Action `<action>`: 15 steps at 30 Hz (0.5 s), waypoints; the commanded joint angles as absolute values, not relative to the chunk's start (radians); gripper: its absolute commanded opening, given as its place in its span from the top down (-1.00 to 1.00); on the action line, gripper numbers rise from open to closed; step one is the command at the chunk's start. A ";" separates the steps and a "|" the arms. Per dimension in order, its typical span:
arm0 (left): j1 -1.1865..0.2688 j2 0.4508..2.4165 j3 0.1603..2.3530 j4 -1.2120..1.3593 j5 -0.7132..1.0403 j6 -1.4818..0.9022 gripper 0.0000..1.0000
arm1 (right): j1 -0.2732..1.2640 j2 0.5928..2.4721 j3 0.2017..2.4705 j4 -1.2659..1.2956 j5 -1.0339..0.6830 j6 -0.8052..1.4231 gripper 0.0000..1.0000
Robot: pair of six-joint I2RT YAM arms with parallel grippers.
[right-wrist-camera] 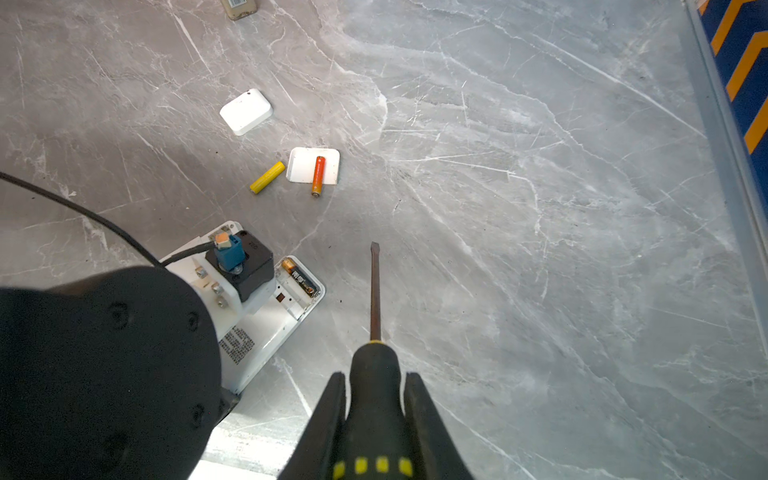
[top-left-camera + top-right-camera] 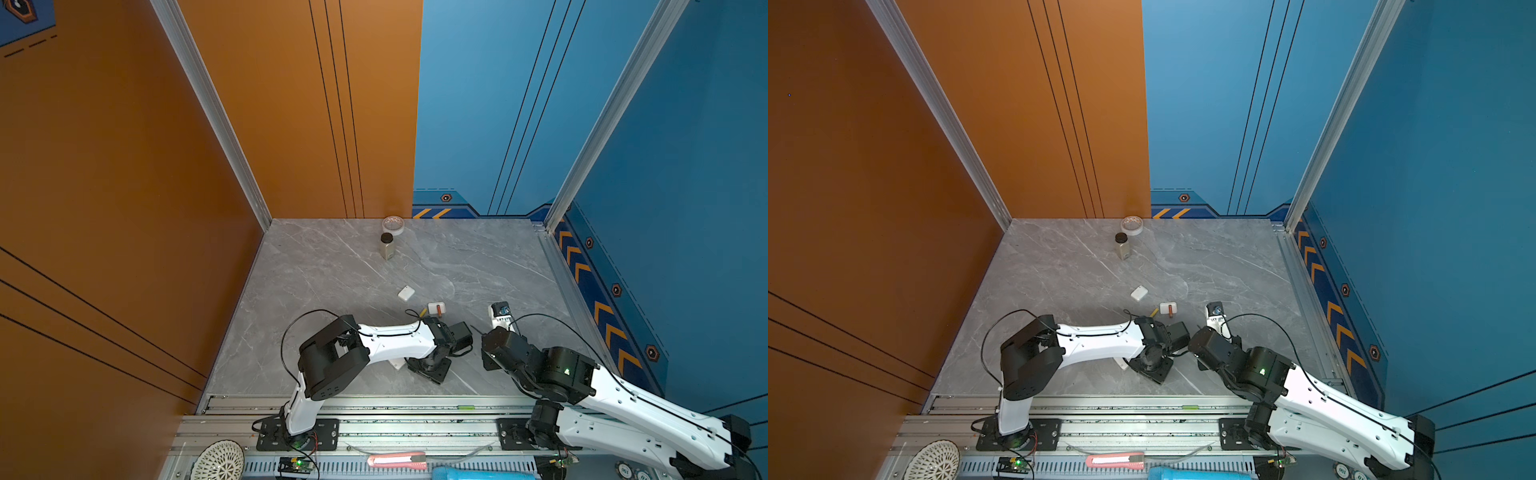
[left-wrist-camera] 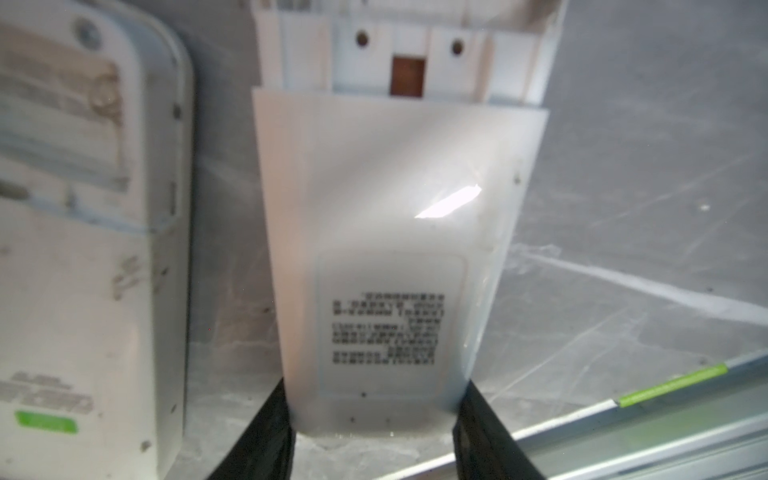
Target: Unload the batteries from the remote control
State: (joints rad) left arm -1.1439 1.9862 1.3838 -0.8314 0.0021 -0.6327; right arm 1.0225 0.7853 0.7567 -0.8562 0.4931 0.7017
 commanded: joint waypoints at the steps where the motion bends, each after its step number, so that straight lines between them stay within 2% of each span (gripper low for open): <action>1: -1.135 1.994 1.327 -0.826 -0.061 -0.518 0.38 | 1.044 0.765 0.736 -0.902 0.450 0.678 1.00; 5: -1.128 1.948 1.267 -0.824 -0.086 -0.397 0.52 | 1.120 0.773 0.719 -0.901 0.454 0.676 1.00; 11: -1.115 1.860 1.175 -0.806 -0.117 -0.228 0.55 | 1.188 0.871 0.764 -0.922 0.468 0.628 1.00; 15: -1.089 1.821 1.118 -0.796 -0.108 -0.146 0.64 | 1.219 0.922 0.786 -0.939 0.461 0.618 1.00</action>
State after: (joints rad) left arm -1.1114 1.8317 1.1713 -0.7536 -0.0547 -0.2562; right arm 1.2034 0.9043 0.7403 -0.8948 0.4606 0.6453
